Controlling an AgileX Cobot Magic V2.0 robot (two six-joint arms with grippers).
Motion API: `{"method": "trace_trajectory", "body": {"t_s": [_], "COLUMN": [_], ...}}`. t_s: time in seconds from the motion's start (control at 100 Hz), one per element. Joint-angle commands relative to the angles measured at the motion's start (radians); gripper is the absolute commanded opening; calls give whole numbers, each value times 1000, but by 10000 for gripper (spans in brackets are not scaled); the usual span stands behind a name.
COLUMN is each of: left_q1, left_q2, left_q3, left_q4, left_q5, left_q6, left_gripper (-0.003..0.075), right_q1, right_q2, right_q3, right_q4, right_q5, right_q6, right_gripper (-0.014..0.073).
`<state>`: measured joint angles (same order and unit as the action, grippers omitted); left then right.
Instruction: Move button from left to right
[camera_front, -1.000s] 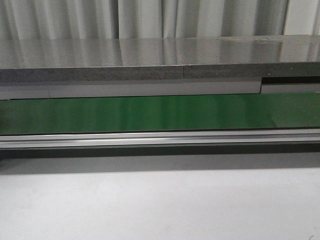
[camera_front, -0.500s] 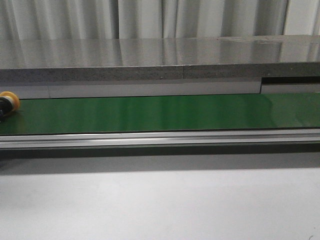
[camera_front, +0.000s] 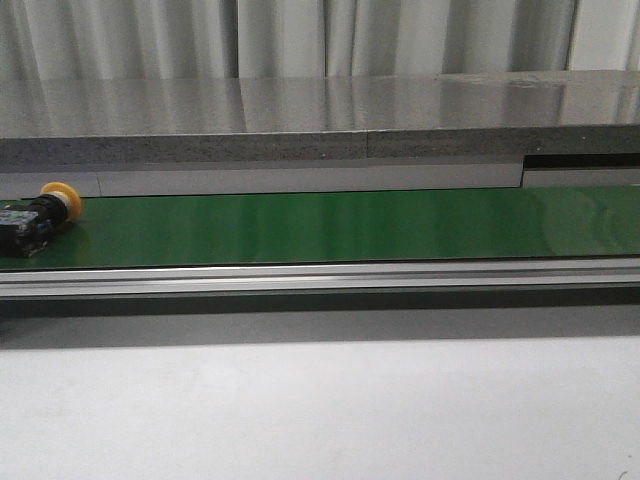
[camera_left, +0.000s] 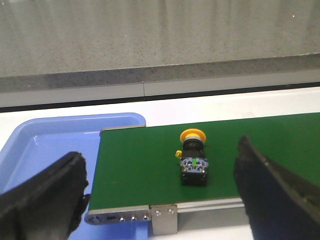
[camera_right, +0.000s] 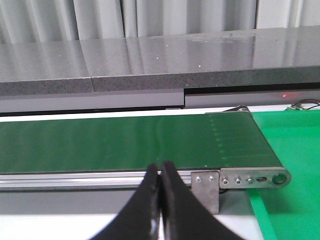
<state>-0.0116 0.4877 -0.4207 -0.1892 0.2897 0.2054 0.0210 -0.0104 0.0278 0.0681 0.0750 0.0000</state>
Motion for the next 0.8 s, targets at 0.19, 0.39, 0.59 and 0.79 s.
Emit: {"method": "trace_trajectory", "body": {"t_s": [0.19, 0.39, 0.59, 0.79], "left_q1": [-5, -5, -5, -5], "left_q2": [-256, -300, -300, -300], "left_q3": [173, 205, 209, 209], "left_q4": [-13, -13, -13, -13], "left_q5": [-175, -194, -192, -192], "left_q6": [1, 1, 1, 1], "left_gripper": [587, 587, 533, 199], "right_q1": [0, 0, 0, 0], "right_q2": [-18, -18, -18, -18], "right_q3": [-17, -17, -17, -17], "right_q4": [-7, -7, -7, -7], "right_q5": [-86, -86, -86, -86], "right_q6": [0, 0, 0, 0], "right_gripper": [-68, -68, -68, -68]}}
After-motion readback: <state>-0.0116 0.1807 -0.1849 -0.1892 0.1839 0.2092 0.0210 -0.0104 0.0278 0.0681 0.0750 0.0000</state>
